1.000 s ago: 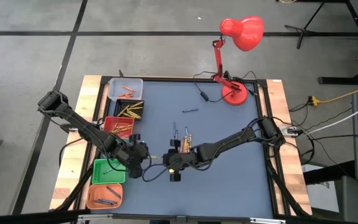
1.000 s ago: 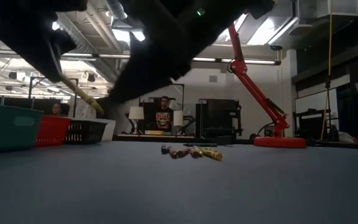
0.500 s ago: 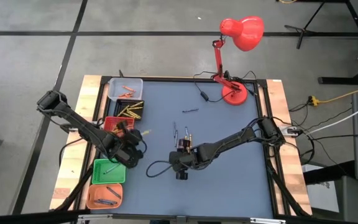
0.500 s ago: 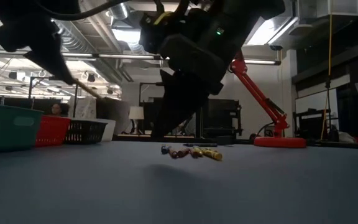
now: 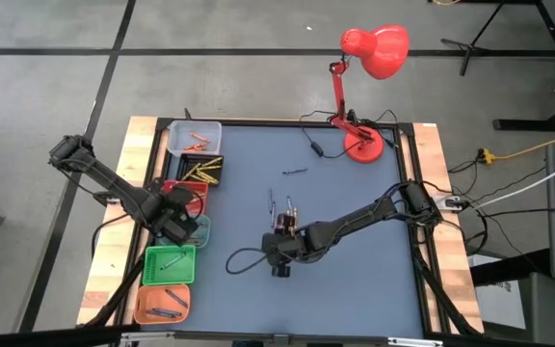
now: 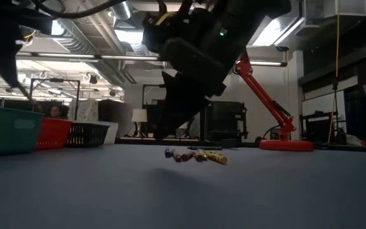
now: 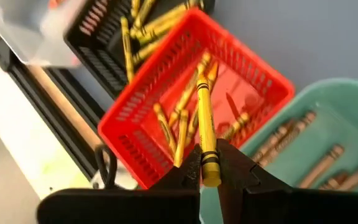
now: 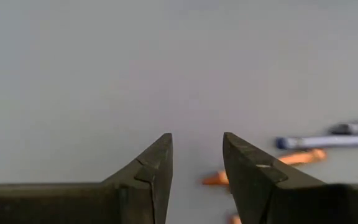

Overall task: Sort crayons
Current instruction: Put the yellow crayon into the orange bin

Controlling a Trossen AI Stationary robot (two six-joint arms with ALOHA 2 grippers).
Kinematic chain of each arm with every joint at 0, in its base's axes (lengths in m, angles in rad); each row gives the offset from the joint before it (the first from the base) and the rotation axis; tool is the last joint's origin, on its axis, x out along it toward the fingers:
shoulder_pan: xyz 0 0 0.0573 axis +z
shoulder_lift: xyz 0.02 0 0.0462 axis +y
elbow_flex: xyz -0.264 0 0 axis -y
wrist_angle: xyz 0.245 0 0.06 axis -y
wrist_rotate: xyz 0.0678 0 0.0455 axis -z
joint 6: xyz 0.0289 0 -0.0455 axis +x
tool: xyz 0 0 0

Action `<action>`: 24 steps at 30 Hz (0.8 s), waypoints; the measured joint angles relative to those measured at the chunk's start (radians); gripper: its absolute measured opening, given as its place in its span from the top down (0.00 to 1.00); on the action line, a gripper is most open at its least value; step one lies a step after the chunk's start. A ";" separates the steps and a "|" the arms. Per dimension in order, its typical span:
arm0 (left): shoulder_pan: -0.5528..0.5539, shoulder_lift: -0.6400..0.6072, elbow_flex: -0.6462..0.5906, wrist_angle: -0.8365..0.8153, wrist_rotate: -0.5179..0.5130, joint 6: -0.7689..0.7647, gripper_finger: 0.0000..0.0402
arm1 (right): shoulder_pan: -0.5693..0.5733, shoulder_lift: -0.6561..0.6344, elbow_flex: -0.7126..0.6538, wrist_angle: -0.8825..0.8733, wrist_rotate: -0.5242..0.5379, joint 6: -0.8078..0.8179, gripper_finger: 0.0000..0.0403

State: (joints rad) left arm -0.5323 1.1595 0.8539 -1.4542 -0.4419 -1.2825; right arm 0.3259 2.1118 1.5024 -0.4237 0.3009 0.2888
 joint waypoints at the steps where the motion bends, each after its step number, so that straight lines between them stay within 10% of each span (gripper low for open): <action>1: 0.000 0.000 0.000 0.000 0.016 0.001 0.97 | -0.001 -0.004 0.006 -0.020 0.017 -0.002 0.66; 24: 0.000 0.005 -0.112 0.044 0.044 -0.077 0.81 | -0.017 -0.106 0.077 -0.589 0.300 0.128 0.66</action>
State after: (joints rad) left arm -0.5323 1.1648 0.7417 -1.4100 -0.3983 -1.3598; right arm 0.3090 2.0060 1.5790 -1.0124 0.6004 0.4166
